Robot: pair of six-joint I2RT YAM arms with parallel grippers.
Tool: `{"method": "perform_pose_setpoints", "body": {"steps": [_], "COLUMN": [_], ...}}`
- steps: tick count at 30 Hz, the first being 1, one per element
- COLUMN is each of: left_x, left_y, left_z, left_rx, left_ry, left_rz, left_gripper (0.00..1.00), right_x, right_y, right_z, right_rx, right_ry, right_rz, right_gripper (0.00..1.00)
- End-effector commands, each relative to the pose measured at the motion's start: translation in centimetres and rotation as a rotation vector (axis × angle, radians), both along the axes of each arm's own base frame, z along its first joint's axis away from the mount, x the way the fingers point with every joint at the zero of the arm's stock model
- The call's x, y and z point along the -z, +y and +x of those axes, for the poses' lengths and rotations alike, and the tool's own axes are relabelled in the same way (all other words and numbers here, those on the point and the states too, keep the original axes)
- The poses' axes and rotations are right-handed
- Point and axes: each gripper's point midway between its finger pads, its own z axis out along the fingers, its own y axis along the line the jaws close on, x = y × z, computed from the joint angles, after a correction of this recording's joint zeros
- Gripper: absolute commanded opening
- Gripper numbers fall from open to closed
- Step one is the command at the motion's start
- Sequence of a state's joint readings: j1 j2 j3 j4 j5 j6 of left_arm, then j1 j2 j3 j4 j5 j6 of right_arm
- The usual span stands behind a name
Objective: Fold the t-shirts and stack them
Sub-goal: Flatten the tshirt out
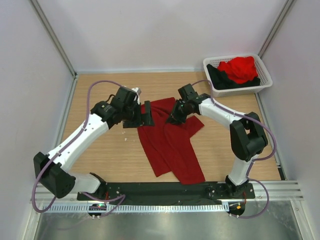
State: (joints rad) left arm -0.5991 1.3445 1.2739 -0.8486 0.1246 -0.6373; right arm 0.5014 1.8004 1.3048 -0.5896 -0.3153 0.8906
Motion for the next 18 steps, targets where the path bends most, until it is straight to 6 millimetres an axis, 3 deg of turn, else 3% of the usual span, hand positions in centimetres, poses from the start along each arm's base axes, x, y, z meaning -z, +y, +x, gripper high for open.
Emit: {"method": "perform_pose_setpoints", "body": {"steps": [1,2,3,4,5,6,9,12,17,18], "left_x": [-2.6,-2.7,-2.5,-2.1,-1.9,-1.8,-1.5,-1.2,0.2,1.8], "left_y": [0.3,0.1,-0.2,-0.5,-0.8,-1.1,-1.9,-2.8,-5.4,-6.3], "left_z": [1.4,1.5,1.4,1.5,1.5,1.3,1.5,1.6,1.3,0.9], "left_rx": [-0.017,-0.015,-0.008,-0.008,-0.008,-0.001,0.001,0.024,0.11,0.127], "left_ry": [-0.09,-0.084,-0.07,-0.049,-0.037,-0.024,-0.008,0.015,0.068,0.108], "left_rz": [-0.012,-0.016,-0.026,-0.028,-0.038,-0.052,-0.084,-0.1,-0.112,-0.08], "left_gripper": [0.89,0.89,0.88,0.88,0.88,0.87,0.87,0.86,0.89,0.91], "right_x": [-5.2,-5.6,-5.0,-5.6,-5.3,-4.6,-3.0,-1.3,-0.1,0.0], "right_y": [3.6,2.9,1.4,0.1,-1.6,-4.6,-10.3,-13.1,-13.6,-13.8], "right_z": [1.3,1.5,0.6,0.7,0.6,0.8,0.6,0.6,2.9,3.4], "right_rx": [0.054,0.05,0.013,0.01,0.008,0.013,0.045,0.061,0.007,0.012], "right_ry": [-0.034,-0.039,-0.04,-0.069,-0.084,-0.093,-0.07,-0.064,-0.121,-0.125], "right_rz": [0.209,0.209,0.139,0.1,0.041,-0.043,-0.112,-0.145,-0.187,-0.195], "right_gripper": [0.32,0.47,0.53,0.65,0.71,0.76,0.79,0.79,0.78,0.79]}}
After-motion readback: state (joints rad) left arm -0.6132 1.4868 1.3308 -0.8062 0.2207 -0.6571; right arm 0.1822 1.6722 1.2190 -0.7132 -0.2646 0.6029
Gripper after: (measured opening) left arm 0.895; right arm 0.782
